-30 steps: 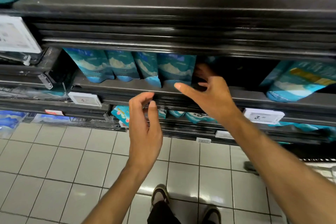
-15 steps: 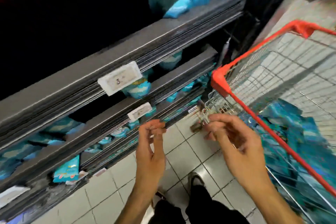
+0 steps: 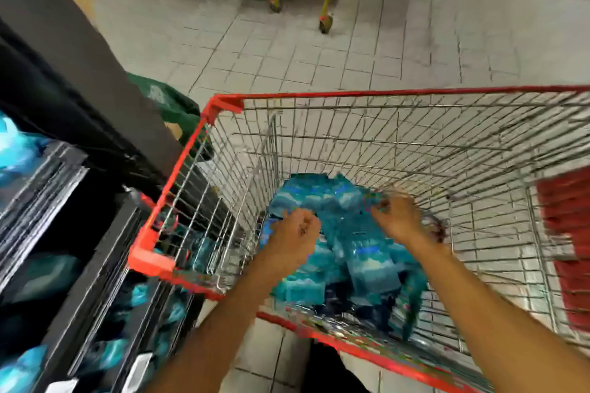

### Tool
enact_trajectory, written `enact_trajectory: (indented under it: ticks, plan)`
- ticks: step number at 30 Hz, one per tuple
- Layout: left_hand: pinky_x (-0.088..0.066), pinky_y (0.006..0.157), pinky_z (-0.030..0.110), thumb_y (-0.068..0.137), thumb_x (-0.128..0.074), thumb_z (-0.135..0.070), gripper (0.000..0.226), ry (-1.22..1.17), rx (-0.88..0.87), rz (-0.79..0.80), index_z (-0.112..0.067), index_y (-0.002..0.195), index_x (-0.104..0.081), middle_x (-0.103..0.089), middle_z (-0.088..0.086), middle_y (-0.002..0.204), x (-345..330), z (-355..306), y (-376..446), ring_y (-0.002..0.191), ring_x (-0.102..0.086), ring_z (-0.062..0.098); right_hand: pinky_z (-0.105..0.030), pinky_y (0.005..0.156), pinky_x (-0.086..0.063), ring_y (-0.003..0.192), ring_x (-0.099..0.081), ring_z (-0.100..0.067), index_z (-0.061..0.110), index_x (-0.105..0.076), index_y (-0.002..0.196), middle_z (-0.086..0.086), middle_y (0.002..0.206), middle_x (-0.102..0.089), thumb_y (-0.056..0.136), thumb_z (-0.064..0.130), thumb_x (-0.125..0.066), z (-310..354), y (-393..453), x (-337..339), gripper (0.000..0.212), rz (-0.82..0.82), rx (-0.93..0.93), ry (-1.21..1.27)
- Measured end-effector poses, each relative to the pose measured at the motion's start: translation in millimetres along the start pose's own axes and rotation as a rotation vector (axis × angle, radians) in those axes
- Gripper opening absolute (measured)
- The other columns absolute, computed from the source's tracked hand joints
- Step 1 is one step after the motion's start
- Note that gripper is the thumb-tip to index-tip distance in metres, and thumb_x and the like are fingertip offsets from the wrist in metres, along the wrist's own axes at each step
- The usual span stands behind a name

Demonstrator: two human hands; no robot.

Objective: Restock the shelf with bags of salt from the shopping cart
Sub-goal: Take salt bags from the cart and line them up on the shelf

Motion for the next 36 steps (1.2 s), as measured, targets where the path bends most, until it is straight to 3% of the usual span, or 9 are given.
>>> enact_trajectory:
  ticks: [2, 4, 7, 9, 14, 18, 26, 30, 36]
  plan:
    - [-0.047, 0.064, 0.036, 0.102, -0.041, -0.023, 0.027, 0.158, 0.057, 0.114, -0.011, 0.08, -0.052, -0.061, 0.017, 0.082, -34, 10, 44, 0.073, -0.061, 0.03, -0.035, 0.059, -0.048, 0.075, -0.062, -0.027, 0.003, -0.063, 0.094, -0.011, 0.084, -0.065, 0.095, 0.029, -0.063, -47, 19, -18, 0.026, 0.116, -0.144, -0.064]
    - [-0.046, 0.072, 0.034, 0.102, -0.04, -0.019, 0.031, 0.263, 0.159, 0.171, -0.014, 0.071, -0.043, -0.055, 0.011, 0.078, -68, 31, 85, 0.069, -0.054, 0.023, -0.042, 0.086, -0.052, 0.107, -0.064, -0.036, -0.001, -0.061, 0.119, -0.019, 0.116, -0.066, 0.093, 0.026, -0.068, -87, 34, -38, 0.038, 0.208, -0.207, -0.08]
    - [-0.046, 0.099, 0.038, 0.099, -0.045, -0.017, 0.034, 0.276, 0.303, 0.179, -0.027, 0.069, -0.034, -0.054, 0.016, 0.107, -108, 70, 126, 0.085, -0.052, 0.023, -0.011, 0.076, -0.046, 0.112, -0.064, -0.027, -0.007, -0.058, 0.126, -0.021, 0.12, -0.066, 0.092, 0.016, -0.068, -115, 46, -67, 0.042, 0.273, -0.191, 0.013]
    - [-0.045, 0.092, 0.032, 0.098, -0.047, -0.013, 0.033, 0.297, 0.345, 0.177, -0.029, 0.071, -0.037, -0.057, 0.022, 0.12, -130, 91, 145, 0.084, -0.045, 0.015, -0.012, 0.069, -0.049, 0.091, -0.07, -0.011, -0.004, -0.064, 0.111, -0.012, 0.099, -0.071, 0.086, 0.02, -0.075, -135, 56, -83, 0.037, 0.242, -0.232, 0.095]
    - [-0.045, 0.069, 0.016, 0.097, -0.052, -0.007, 0.016, 0.181, 0.488, 0.071, -0.008, 0.109, -0.063, -0.061, 0.018, 0.118, -160, 132, 169, 0.073, -0.051, 0.006, -0.042, 0.098, -0.049, 0.119, -0.059, -0.029, 0.006, -0.048, 0.132, -0.013, 0.128, -0.059, 0.067, 0.047, -0.086, -163, 66, -108, 0.085, 0.203, -0.266, 0.097]
    - [-0.053, 0.089, 0.043, 0.086, -0.075, -0.022, 0.044, -0.128, 0.563, -0.155, 0.01, 0.113, -0.064, -0.068, 0.022, 0.108, -176, 137, 167, 0.089, -0.067, 0.024, -0.041, 0.096, -0.05, 0.115, -0.062, -0.025, 0.015, -0.057, 0.126, -0.006, 0.121, -0.066, 0.062, 0.048, -0.089, -175, 68, -104, 0.079, 0.121, -0.265, 0.189]
    - [-0.052, 0.09, 0.043, 0.077, -0.081, -0.01, 0.052, -0.381, 0.686, -0.149, 0.006, 0.121, -0.06, -0.064, 0.025, 0.123, -196, 130, 163, 0.1, -0.066, 0.03, -0.04, 0.081, -0.06, 0.091, -0.074, -0.027, 0.009, -0.075, 0.101, -0.005, 0.092, -0.078, 0.064, 0.008, -0.089, -206, 71, -83, 0.039, 0.107, -0.394, 0.619]
    - [-0.05, 0.099, 0.04, 0.073, -0.085, -0.016, 0.08, -0.462, 0.82, -0.054, 0.001, 0.138, -0.042, -0.056, 0.018, 0.132, -199, 132, 158, 0.111, -0.059, 0.03, -0.041, 0.066, -0.061, 0.086, -0.075, -0.032, 0.013, -0.073, 0.106, -0.011, 0.095, -0.077, 0.058, 0.019, -0.091, -213, 56, -60, 0.052, 0.223, -0.507, 0.798]
    - [-0.046, 0.065, 0.031, 0.073, -0.085, -0.02, 0.048, -0.331, 0.702, 0.039, -0.003, 0.1, -0.049, -0.06, 0.005, 0.098, -153, 112, 153, 0.074, -0.053, 0.017, -0.041, 0.068, -0.06, 0.084, -0.075, -0.035, 0.015, -0.069, 0.108, -0.014, 0.095, -0.077, 0.06, 0.027, -0.087, -188, 42, -10, 0.053, 0.136, -0.488, 0.864]
Point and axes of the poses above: each hand's wrist, its own y-axis towards the middle knuckle, its own x-axis out of the back of the hand, z = x × y, the point moved 5 cm from there along y, towards the middle knuckle
